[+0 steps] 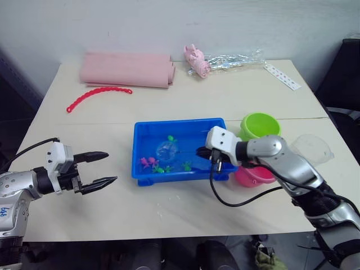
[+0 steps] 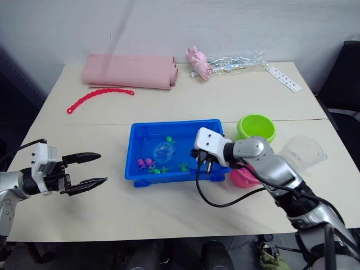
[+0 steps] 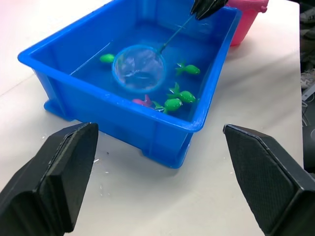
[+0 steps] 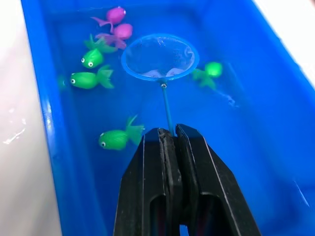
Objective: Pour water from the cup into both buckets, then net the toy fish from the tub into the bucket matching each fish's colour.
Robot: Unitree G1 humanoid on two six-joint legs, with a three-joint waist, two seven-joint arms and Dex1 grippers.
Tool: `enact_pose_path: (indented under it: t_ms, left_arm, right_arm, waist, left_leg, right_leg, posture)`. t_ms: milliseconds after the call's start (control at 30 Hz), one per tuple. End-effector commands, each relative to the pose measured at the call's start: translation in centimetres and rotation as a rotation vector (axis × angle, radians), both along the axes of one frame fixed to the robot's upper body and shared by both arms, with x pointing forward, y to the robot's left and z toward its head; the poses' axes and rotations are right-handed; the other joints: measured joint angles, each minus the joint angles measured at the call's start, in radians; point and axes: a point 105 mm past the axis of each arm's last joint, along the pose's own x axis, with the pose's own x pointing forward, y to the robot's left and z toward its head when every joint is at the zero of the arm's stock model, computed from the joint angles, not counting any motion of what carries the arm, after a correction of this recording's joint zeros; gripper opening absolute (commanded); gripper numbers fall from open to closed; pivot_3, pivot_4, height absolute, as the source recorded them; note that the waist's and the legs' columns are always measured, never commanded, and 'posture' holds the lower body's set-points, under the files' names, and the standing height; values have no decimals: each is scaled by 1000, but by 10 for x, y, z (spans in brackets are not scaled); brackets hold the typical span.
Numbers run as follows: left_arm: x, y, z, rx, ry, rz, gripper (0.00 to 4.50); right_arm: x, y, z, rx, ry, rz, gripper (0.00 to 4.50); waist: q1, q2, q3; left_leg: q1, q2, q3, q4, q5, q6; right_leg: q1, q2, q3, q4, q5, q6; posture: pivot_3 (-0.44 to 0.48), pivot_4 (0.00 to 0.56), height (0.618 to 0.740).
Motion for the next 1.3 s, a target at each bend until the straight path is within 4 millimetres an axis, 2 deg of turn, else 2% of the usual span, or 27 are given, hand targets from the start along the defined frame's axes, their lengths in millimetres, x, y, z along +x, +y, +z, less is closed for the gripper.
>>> enact_pose_path:
  t_ms: [33,367,700,900,1167,1300]
  left_arm:
    - [0,-1,8,22,-28,-1,4447]
    - [4,-6,10,25,-28,-24,4447]
    - [5,-5,10,20,-13,-17,4447]
    - [8,-12,14,-2,-22,-29,4447]
    - [9,-14,14,-4,-22,-35,4447]
    - [8,-18,17,-19,-28,-58,4447]
  right_arm:
    - [2,5,3,-37,-33,29,0]
    - [6,29,-7,-25,9,62,0]
    - [4,33,6,119,78,15,0]
    - [-1,37,15,171,111,18,0]
    - [-1,21,16,178,93,-15,0]
    - [-4,5,27,209,31,-4,0]
  waist:
    - [-4,0,0]
    - [-11,0,0]
    - [-10,0,0]
    - [-10,0,0]
    - [-9,0,0]
    - [-9,0,0]
  left_leg:
    - [0,0,0,0,0,0]
    - [0,0,0,-1,0,-1]
    - [0,0,0,-1,0,-1]
    - [0,0,0,-2,0,-1]
    - [0,0,0,-2,0,-1]
    - [0,0,0,-2,0,-1]
  right_leg:
    - [0,0,0,0,0,0]
    - [-1,1,0,1,0,0]
    - [-1,0,0,1,0,0]
    - [-2,1,0,1,0,0]
    - [-2,0,0,1,0,0]
    - [-1,0,0,0,0,0]
  posture:
    - [0,150,740]
    - [0,150,740]
    - [0,150,740]
    - [0,150,740]
    - [0,150,740]
    - [0,150,740]
